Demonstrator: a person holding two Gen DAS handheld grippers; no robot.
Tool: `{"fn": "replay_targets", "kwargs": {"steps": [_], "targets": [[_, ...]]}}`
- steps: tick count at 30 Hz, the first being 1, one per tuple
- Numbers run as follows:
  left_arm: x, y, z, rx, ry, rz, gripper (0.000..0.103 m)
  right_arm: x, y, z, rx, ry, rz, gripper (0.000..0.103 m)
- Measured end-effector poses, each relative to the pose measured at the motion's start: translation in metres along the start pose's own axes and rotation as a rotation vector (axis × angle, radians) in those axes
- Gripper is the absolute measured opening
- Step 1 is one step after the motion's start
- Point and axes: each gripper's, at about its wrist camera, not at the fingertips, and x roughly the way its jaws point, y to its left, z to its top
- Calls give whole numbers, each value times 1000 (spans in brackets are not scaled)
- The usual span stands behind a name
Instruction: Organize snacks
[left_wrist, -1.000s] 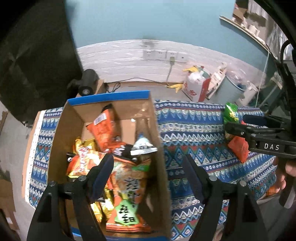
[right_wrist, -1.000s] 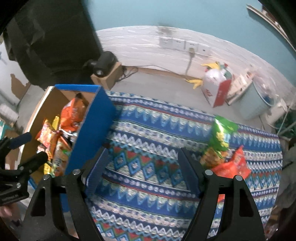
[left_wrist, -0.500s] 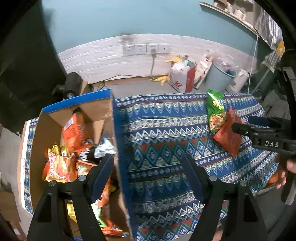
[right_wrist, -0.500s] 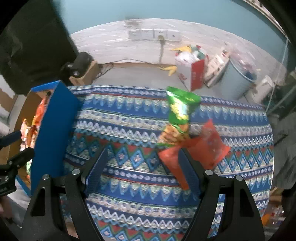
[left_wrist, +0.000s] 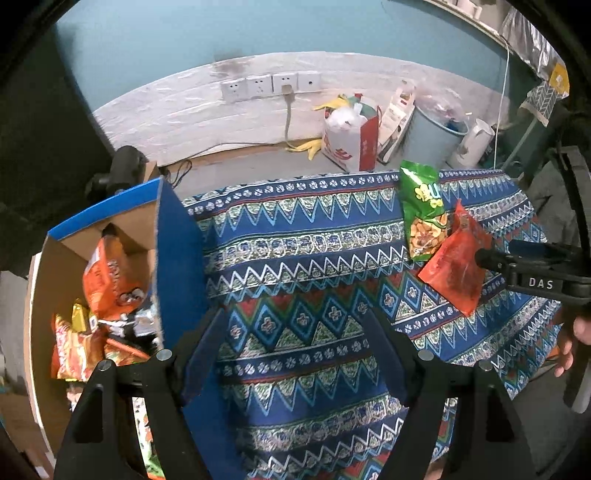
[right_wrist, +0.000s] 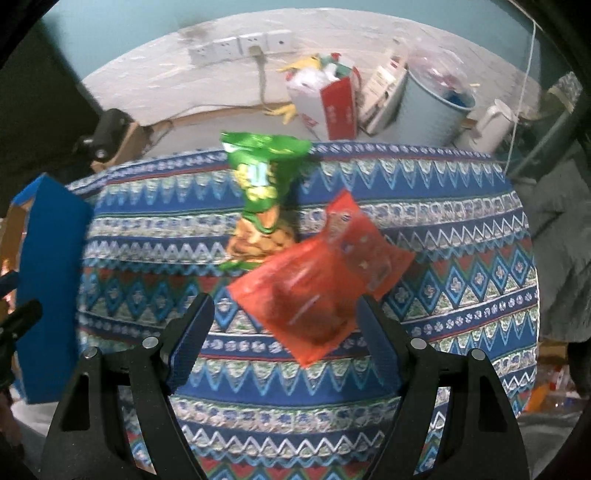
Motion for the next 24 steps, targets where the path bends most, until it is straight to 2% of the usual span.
{"fn": "replay_targets", "kwargs": {"steps": [13,19,24], "targets": [[59,-15,8,-2,86,-24,78,71,6,11,-58,62,-219,78],[76,-22,12,1,106,-24,78,79,0,2,-84,84,-257,78],[85,-30,14,-6,126,-34,78,75,-20,-18,-75,107,-260,78]]}}
